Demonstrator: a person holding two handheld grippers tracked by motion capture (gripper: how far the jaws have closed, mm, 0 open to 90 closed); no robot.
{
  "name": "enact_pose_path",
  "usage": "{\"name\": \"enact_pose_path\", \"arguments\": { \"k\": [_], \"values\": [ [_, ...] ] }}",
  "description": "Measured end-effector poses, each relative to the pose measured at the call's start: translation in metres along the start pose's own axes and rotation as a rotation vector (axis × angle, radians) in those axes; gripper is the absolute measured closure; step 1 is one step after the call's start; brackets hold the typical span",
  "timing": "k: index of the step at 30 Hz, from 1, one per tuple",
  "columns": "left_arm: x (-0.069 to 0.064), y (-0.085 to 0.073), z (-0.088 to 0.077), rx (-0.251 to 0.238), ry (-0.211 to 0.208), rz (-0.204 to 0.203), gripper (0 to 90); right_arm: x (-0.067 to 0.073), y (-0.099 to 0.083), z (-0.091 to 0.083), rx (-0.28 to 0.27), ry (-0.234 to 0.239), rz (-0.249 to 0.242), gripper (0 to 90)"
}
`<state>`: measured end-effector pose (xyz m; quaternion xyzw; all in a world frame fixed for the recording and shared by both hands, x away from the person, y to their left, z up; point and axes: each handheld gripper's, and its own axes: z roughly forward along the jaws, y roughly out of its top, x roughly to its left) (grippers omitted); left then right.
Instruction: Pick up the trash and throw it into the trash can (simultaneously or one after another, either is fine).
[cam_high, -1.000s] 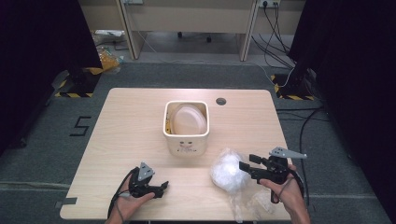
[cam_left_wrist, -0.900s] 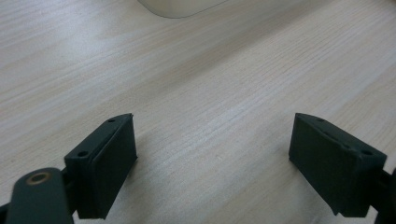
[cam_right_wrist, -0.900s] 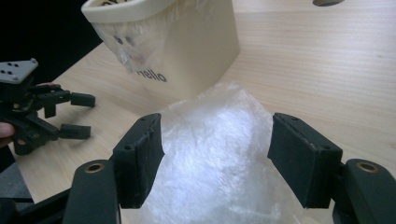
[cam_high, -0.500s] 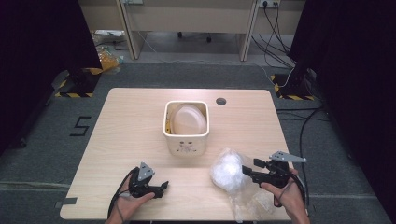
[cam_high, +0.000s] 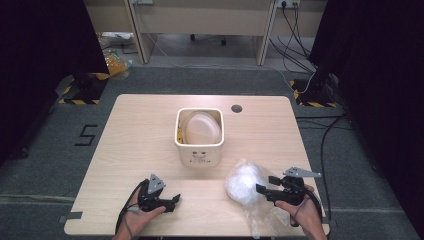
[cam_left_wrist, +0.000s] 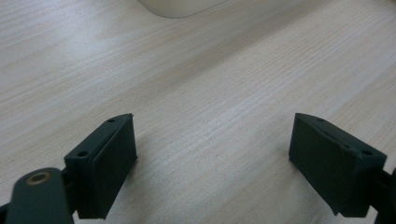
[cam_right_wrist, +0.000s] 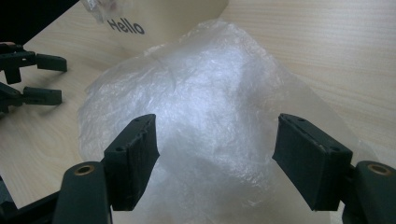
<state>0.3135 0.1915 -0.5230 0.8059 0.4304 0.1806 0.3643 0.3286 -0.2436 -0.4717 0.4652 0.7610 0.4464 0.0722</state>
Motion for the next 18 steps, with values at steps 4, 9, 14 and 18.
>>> {"name": "enact_pose_path", "arguments": {
  "k": [4,9,14,18],
  "values": [
    [0.000,0.000,0.000,0.000,0.000,0.000,14.2,-0.001,-0.003,0.002,0.008,0.002,-0.001,30.5],
    [0.000,0.000,0.000,0.000,0.000,0.000,14.2,-0.004,-0.006,0.005,0.022,0.018,-0.001,41.6],
    [0.000,0.000,0.000,0.000,0.000,0.000,14.2,-0.005,-0.007,0.003,0.020,0.040,-0.006,61.6],
    [0.000,0.000,0.000,0.000,0.000,0.000,14.2,-0.005,-0.004,-0.006,0.006,0.044,-0.026,76.4]
  ]
}}
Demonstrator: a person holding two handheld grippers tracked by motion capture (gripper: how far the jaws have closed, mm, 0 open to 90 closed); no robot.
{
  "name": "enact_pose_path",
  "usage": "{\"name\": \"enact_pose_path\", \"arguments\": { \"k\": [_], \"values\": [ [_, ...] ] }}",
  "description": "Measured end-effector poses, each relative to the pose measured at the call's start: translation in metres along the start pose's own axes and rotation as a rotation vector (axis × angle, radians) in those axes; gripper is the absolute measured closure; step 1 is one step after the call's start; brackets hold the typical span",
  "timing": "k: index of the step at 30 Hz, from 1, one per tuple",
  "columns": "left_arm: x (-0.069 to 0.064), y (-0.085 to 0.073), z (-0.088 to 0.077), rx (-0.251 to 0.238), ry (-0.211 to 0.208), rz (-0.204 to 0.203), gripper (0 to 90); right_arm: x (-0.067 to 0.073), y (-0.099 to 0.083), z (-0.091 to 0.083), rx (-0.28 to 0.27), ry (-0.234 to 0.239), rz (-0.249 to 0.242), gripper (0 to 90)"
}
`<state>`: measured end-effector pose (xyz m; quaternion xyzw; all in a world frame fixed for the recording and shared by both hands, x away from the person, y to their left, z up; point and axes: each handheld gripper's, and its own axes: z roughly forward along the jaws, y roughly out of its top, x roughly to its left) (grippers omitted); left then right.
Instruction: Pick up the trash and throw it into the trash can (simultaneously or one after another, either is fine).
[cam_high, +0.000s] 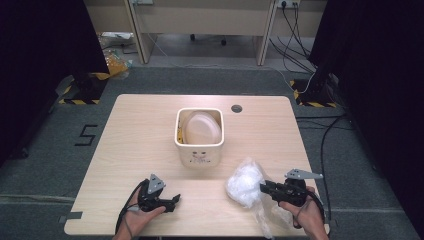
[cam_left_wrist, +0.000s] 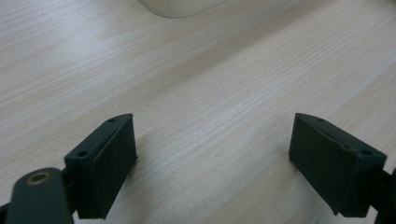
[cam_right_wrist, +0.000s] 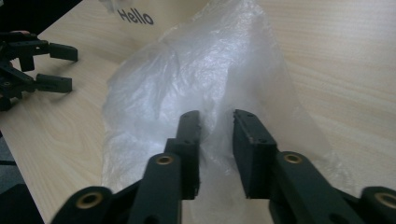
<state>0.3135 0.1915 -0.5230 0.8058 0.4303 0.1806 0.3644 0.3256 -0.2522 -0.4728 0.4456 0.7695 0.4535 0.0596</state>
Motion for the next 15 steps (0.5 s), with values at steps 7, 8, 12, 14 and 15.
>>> {"name": "enact_pose_path", "arguments": {
  "k": [7,8,12,14,15],
  "values": [
    [0.000,0.000,0.000,0.000,0.000,0.000,14.2,0.003,0.007,-0.011,-0.043,-0.006,-0.022,85.9],
    [0.000,0.000,0.000,0.000,0.000,0.000,14.2,0.004,0.009,-0.013,-0.057,-0.003,-0.021,86.4],
    [0.000,0.000,0.000,0.000,0.000,0.000,14.2,0.006,0.014,-0.023,-0.104,0.004,-0.032,87.5],
    [0.000,0.000,0.000,0.000,0.000,0.000,14.2,0.007,0.016,-0.027,-0.126,0.017,-0.026,87.8],
    [0.000,0.000,0.000,0.000,0.000,0.000,14.2,0.006,0.018,-0.028,-0.133,0.023,-0.026,88.0]
  ]
}}
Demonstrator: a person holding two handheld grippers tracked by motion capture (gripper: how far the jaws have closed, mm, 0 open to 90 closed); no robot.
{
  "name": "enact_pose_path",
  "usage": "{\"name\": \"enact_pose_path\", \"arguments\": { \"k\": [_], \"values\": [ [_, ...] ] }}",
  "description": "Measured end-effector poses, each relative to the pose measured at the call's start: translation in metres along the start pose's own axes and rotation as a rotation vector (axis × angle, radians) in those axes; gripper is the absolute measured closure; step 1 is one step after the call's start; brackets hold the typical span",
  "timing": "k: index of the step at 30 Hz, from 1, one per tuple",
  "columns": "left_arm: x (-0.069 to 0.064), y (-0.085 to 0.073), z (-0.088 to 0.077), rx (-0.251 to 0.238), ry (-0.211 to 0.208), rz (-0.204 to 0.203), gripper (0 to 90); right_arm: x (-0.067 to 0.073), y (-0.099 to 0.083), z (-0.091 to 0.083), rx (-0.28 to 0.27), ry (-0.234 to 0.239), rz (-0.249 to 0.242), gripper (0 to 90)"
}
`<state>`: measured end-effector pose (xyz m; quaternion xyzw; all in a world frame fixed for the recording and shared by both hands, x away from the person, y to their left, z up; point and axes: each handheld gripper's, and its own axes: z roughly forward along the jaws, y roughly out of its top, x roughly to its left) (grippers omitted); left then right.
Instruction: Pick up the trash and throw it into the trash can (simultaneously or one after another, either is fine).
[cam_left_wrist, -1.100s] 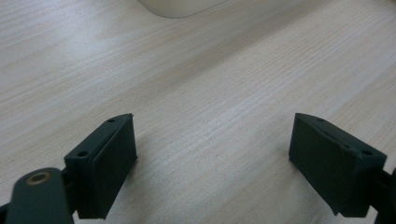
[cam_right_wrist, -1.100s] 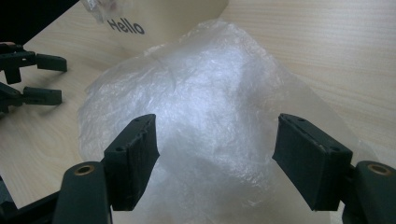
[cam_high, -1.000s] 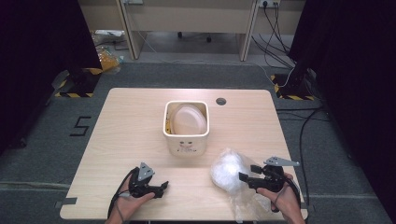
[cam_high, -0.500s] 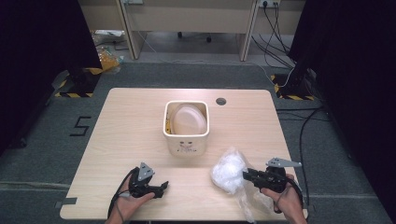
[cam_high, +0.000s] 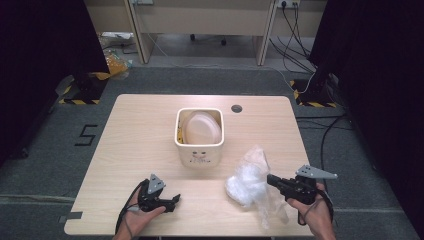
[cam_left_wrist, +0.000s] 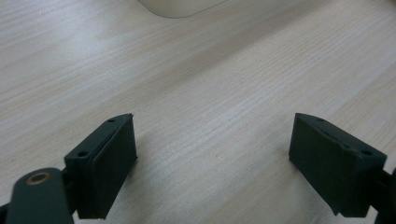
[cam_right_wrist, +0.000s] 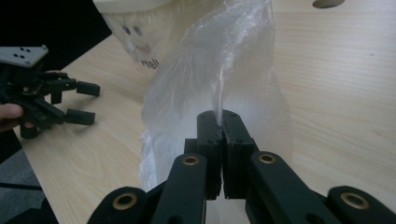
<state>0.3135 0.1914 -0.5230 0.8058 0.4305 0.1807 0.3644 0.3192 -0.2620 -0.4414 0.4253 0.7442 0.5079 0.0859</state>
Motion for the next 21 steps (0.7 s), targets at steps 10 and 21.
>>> {"name": "enact_pose_path", "arguments": {
  "k": [10,21],
  "values": [
    [0.000,0.000,0.000,0.000,0.000,0.000,14.1,0.002,0.020,-0.009,-0.078,0.033,0.003,88.2],
    [0.000,0.000,0.000,0.000,0.000,0.000,14.1,0.008,0.058,-0.003,-0.117,0.069,-0.018,88.2]
  ]
}}
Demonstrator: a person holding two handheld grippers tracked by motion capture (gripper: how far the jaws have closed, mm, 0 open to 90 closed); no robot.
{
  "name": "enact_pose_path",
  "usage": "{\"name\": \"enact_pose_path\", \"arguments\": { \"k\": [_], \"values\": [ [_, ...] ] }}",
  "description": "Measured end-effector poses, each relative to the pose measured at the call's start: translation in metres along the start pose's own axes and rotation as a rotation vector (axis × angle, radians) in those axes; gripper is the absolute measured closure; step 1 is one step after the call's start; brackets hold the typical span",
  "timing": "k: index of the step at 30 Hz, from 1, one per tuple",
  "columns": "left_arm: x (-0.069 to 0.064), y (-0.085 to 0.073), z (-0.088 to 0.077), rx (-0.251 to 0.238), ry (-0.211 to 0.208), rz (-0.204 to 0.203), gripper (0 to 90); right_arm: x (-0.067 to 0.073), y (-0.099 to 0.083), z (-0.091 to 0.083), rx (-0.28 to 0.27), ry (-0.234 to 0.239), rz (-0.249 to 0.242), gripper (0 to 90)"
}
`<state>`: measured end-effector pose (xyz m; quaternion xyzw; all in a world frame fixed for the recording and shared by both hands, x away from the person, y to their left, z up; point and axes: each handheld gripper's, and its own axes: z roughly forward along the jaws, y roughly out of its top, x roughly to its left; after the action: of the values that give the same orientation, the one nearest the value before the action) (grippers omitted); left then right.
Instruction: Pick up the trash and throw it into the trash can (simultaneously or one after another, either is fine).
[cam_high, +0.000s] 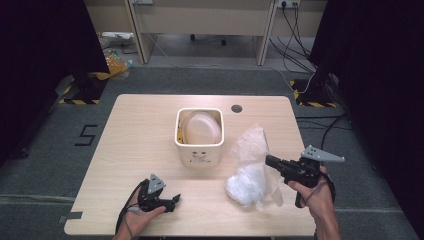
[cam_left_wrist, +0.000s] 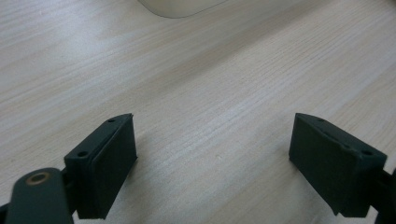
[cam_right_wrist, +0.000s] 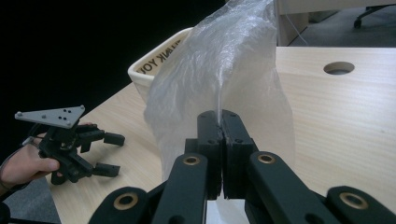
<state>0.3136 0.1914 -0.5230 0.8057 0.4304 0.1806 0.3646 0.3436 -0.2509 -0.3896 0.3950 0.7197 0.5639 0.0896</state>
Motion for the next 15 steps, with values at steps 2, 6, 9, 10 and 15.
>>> {"name": "enact_pose_path", "arguments": {
  "k": [2,6,9,10,15],
  "values": [
    [0.000,0.000,0.000,0.003,0.000,0.003,14.1,0.001,0.010,0.006,0.009,0.016,-0.002,88.2],
    [0.000,0.000,0.000,0.003,0.000,0.003,14.1,0.003,0.023,0.018,0.012,0.039,-0.011,88.3],
    [0.000,0.000,0.000,0.003,-0.001,0.003,14.1,0.003,0.030,0.028,0.011,0.062,0.001,88.4],
    [0.000,0.000,0.000,0.004,-0.001,0.004,14.1,0.002,0.033,0.031,0.015,0.065,0.003,88.4],
    [0.000,0.000,0.000,0.000,0.000,0.000,14.1,0.002,0.049,0.040,0.016,0.078,-0.003,88.4]
  ]
}}
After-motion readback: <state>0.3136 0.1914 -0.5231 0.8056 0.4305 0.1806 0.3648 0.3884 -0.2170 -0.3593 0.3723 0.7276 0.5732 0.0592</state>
